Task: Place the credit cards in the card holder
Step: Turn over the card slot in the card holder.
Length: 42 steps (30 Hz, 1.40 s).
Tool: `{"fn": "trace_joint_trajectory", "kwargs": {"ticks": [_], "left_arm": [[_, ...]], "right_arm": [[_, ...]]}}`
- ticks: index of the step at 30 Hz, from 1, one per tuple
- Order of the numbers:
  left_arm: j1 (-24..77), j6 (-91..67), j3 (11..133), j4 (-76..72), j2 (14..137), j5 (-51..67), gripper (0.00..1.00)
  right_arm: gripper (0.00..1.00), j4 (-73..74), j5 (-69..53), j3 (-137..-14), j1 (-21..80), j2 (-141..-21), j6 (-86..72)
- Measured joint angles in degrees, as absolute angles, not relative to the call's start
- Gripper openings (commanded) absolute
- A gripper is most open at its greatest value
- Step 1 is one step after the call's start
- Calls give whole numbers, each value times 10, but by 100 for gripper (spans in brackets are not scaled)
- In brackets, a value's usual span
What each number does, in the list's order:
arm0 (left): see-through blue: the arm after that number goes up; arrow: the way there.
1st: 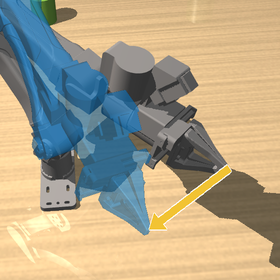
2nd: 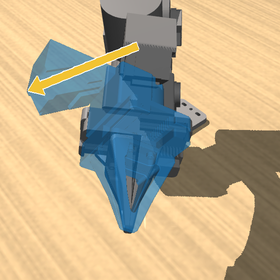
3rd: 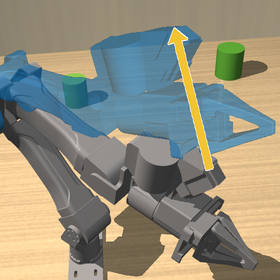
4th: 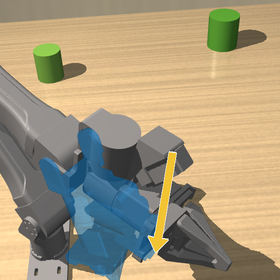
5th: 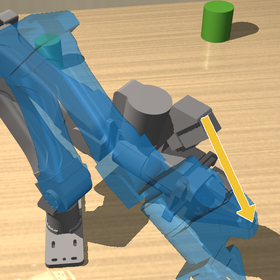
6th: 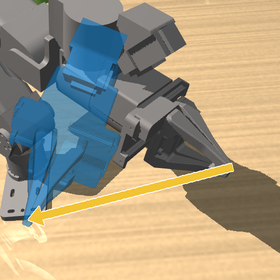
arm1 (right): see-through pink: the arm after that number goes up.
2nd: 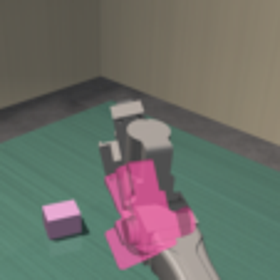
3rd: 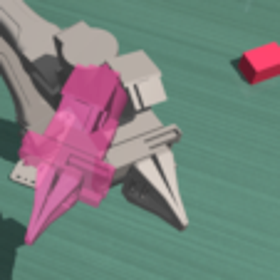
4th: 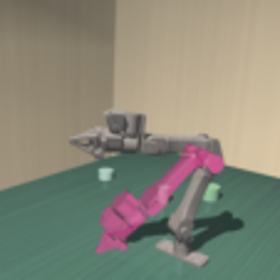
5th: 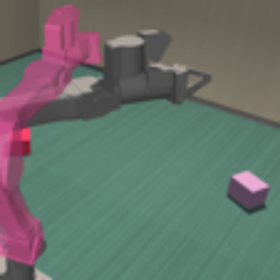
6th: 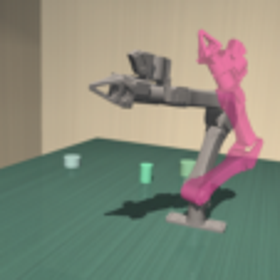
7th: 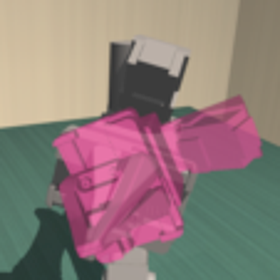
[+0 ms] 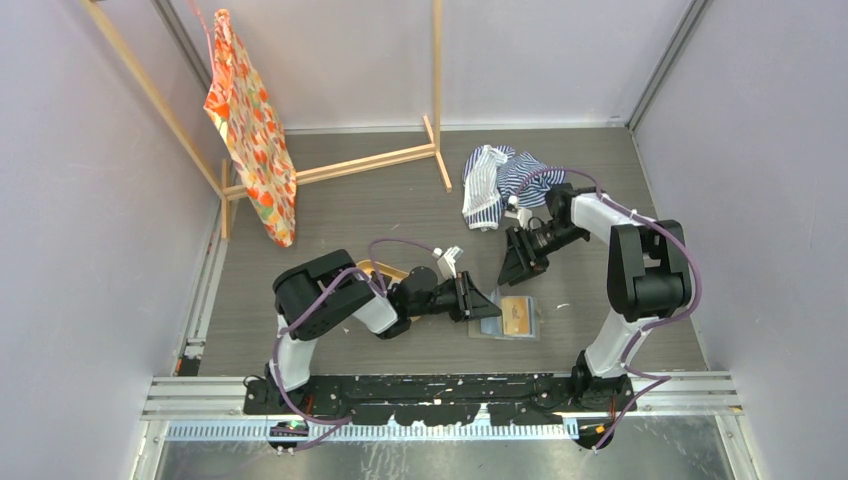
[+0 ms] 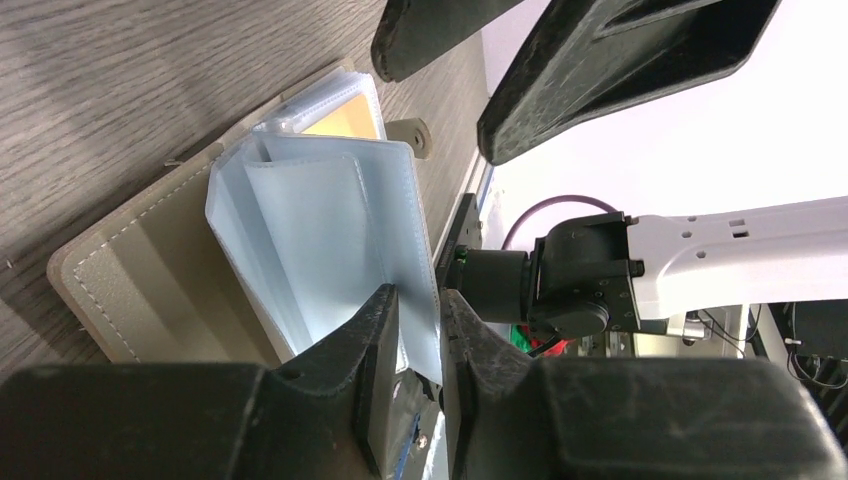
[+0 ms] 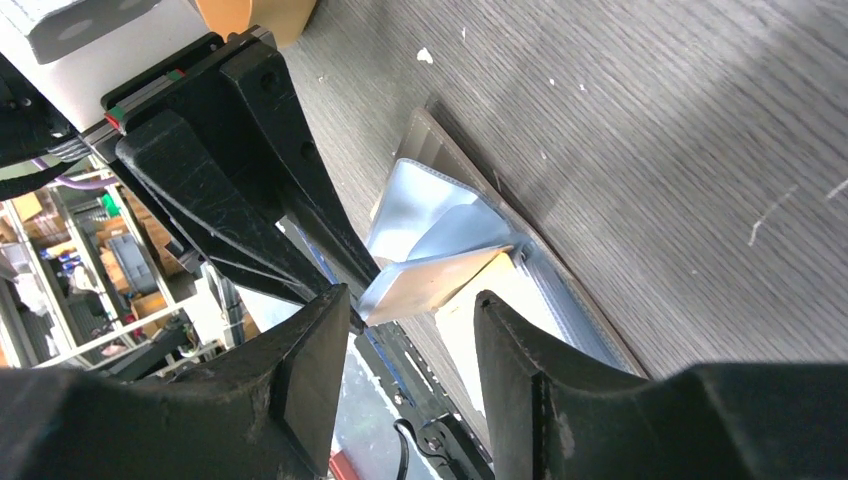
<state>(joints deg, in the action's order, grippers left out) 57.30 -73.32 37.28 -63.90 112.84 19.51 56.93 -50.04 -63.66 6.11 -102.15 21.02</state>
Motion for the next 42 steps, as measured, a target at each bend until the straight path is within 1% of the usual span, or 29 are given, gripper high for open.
{"fn": "trace_joint_trajectory", "kwargs": {"ticks": [8,12,19,26,34,39,42], "left_arm": [[573,-748,373,-652,1136,195,19],[573,-756,373,-665,1142,196,11],[573,-763,376,-670,1153,196,6],[573,-763,382,-666,1157,196,4],[573,-763,389,-660,1157,197,3],[573,-763,393,-656,1157,197,3],[573,-762,393,-653,1157,197,3]], "right_arm": [[54,579,-501,-637,57,-1011,225],[54,584,-502,-637,57,-1011,230],[55,590,-489,-637,57,-1011,246],[55,593,-461,-637,65,-1011,255],[55,557,-422,-635,97,-1010,225],[51,551,-401,-635,112,-1010,221],[51,552,-399,-635,115,-1009,221]]}}
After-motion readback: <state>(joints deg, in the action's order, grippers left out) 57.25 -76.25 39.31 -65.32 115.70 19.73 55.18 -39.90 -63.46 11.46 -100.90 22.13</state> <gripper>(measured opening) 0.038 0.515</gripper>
